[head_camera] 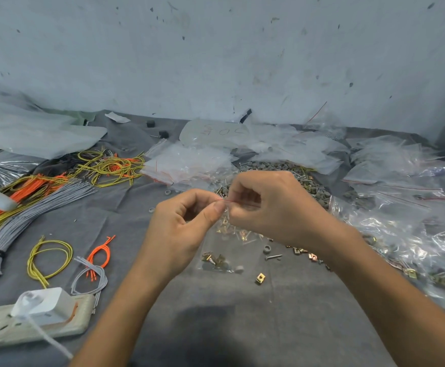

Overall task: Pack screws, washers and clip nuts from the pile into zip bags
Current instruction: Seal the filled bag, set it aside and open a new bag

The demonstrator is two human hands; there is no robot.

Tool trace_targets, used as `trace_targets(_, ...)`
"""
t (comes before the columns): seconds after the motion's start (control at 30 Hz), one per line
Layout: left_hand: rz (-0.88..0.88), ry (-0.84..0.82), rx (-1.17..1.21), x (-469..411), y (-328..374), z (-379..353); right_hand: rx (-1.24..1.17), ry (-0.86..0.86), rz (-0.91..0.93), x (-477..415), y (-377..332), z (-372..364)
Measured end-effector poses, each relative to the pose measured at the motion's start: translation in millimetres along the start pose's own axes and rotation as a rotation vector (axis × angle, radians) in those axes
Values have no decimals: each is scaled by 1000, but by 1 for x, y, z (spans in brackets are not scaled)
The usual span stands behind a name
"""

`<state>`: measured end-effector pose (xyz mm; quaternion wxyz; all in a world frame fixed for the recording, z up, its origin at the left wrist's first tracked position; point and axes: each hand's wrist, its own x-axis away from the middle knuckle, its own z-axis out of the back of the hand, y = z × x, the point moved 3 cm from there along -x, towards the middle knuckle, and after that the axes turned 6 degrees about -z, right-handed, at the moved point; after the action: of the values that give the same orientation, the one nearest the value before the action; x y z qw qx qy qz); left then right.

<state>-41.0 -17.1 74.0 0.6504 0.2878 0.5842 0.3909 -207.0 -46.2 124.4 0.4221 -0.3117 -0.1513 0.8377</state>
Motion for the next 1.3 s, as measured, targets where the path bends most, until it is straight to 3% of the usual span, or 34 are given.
trace_targets(0.43, -21, 156, 22, -5, -1, 30, -37, 127, -127, 20, 53, 38)
trace_targets(0.5, -29, 97, -9, -6, -4, 29, -126, 127, -195, 25, 65, 47)
trace_targets(0.57, -18, -42, -55, -6, -7, 14, -262, -40, -266, 28, 64, 39)
trace_targets(0.63, -18, -151, -77, -6, -8, -8, -203, -218, -266, 29, 55, 19)
trace_targets(0.7, -11, -201, -31, -7, -8, -26, -63, -264, -199, 31, 49, -4)
trace_targets(0.93, 125, -179, 205, -1, -26, -68, -172, -257, -319, 53, 71, 2)
trace_targets(1.07, 264, -448, 136, 14, -52, -92, -394, -224, -423, 70, 89, 27)
trace_targets(1.2, 335, -433, 177, 28, -65, -126, -407, -167, -517, 89, 116, 55)
trace_targets(1.3, 286, -458, 17, 34, -74, -137, -320, -88, -643, 110, 151, 82)
